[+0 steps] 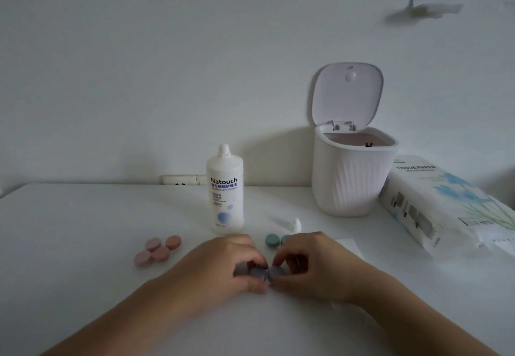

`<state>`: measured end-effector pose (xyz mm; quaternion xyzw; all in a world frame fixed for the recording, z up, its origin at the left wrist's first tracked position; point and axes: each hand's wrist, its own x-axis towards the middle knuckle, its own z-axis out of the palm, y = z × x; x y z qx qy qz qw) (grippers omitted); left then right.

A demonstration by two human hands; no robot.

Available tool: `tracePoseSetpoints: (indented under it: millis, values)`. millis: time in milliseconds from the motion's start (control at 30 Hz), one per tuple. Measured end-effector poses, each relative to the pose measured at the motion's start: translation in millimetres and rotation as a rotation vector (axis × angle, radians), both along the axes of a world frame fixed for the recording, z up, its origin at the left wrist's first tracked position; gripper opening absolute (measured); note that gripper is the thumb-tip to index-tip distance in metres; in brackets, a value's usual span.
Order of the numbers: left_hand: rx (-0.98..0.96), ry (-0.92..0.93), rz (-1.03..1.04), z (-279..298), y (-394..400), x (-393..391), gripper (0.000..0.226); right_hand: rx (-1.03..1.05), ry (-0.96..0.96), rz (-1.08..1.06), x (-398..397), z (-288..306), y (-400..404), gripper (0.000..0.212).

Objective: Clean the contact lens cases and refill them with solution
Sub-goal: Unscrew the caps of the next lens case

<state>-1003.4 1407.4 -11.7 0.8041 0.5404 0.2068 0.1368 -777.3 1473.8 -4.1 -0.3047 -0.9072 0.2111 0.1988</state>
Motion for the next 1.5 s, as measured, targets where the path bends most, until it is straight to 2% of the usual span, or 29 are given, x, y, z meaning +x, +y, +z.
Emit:
tracePoseSetpoints:
  millis: [133,233,433,533,800,867,1000,1167,1267,1333,1400,1500]
  values:
    - [0.000,-0.025,0.017,-2,-1,0,0.049,0.065,-0.073,0.011,-1,2,-1,0.041]
    - [0.012,-0.006,0.077,-3,-3,-4,0.059,0.088,-0.080,-0.003,-2,2,-4,0.039]
    - [0.023,-0.084,0.094,-4,-5,-1,0.029,0.065,-0.040,-0.013,-4,0,-7,0.036]
    - [-0.003,-0.103,0.086,-3,-4,0,0.027,0.029,-0.062,-0.007,-5,0,-6,0.037]
    - [-0.026,-0.114,0.048,-1,-2,0,0.023,0.013,-0.095,0.058,-3,4,-10,0.014]
    - [-0.043,-0.140,0.086,-1,-3,-1,0.025,0.064,-0.072,0.100,-4,5,-12,0.010]
    - [-0.063,-0.182,0.097,-4,-4,0,0.031,0.081,-0.017,0.060,-6,4,-16,0.023]
    - [-0.071,-0.182,0.091,-5,-3,-2,0.042,0.094,0.013,0.071,-7,4,-15,0.010]
    - [-0.072,-0.188,0.098,-6,-3,-2,0.042,0.045,0.025,0.122,-3,8,-16,0.029]
    - [-0.077,-0.179,0.100,-6,-2,-2,0.042,0.087,0.036,0.120,-2,11,-14,0.033]
    - [-0.083,-0.179,0.100,-6,-2,-2,0.044,0.104,0.033,0.063,-3,10,-14,0.030]
    - [-0.075,-0.180,0.092,-6,-1,-3,0.046,0.022,0.011,0.037,-4,7,-16,0.021]
